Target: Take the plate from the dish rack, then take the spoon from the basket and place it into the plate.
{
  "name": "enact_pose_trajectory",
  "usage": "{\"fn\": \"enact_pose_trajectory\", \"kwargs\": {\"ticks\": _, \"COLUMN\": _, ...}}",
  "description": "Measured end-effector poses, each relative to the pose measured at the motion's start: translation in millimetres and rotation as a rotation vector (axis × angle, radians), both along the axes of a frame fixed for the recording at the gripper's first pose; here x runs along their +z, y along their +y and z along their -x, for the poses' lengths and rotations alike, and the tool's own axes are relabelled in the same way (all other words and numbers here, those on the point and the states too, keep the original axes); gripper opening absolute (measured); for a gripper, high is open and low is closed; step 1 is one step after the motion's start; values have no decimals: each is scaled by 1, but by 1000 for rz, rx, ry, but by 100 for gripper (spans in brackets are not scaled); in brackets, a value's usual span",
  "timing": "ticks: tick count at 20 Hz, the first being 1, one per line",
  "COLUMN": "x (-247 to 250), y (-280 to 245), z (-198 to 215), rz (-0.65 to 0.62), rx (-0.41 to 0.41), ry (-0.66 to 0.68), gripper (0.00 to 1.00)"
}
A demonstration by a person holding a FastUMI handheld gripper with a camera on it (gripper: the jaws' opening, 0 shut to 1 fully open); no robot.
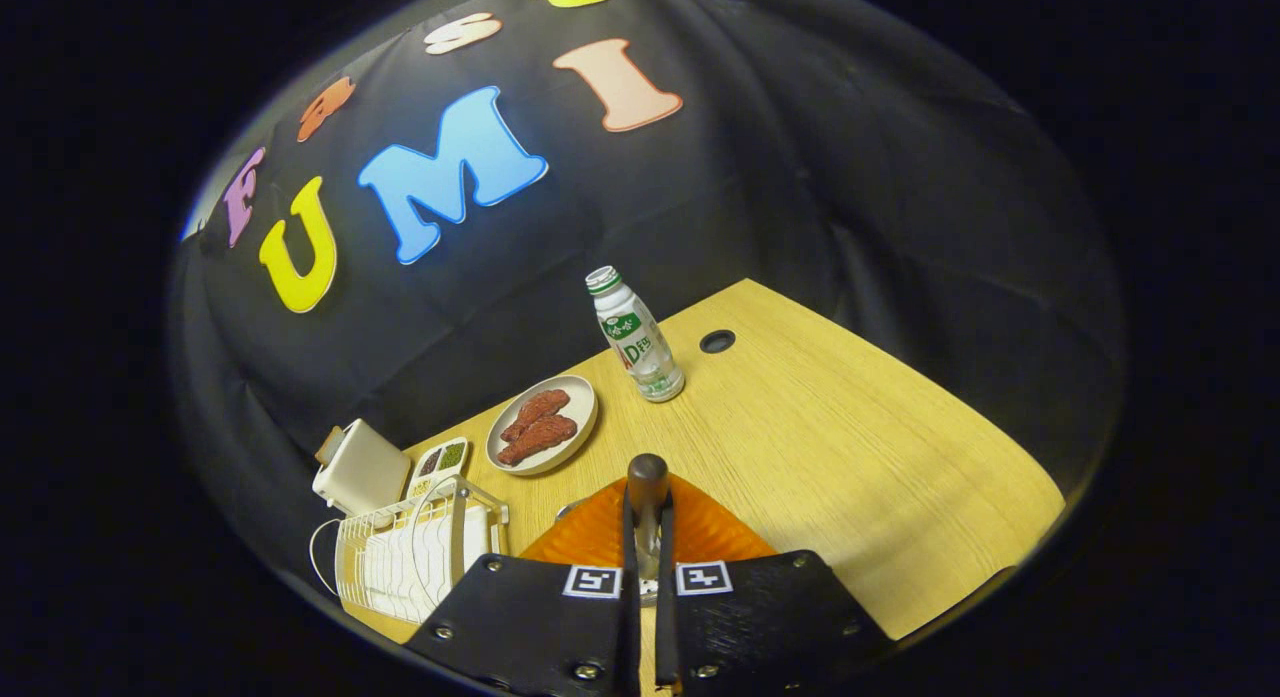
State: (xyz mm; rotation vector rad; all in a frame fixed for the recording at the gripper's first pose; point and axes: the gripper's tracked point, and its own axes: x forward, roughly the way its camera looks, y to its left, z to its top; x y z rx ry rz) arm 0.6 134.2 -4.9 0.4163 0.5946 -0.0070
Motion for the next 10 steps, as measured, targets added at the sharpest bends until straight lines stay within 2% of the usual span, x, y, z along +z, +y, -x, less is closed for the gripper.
{"fn": "enact_pose_trajectory", "kwargs": {"ticks": 7, "x": 82, "y": 16, "z": 2, "rz": 146, "rx": 92, "ry": -171, "gripper": 6}}
{"fn": "enact_pose_trajectory", "kwargs": {"ticks": 10, "x": 117, "y": 43, "z": 12, "rz": 149, "rx": 157, "ry": -227, "gripper": 6}}
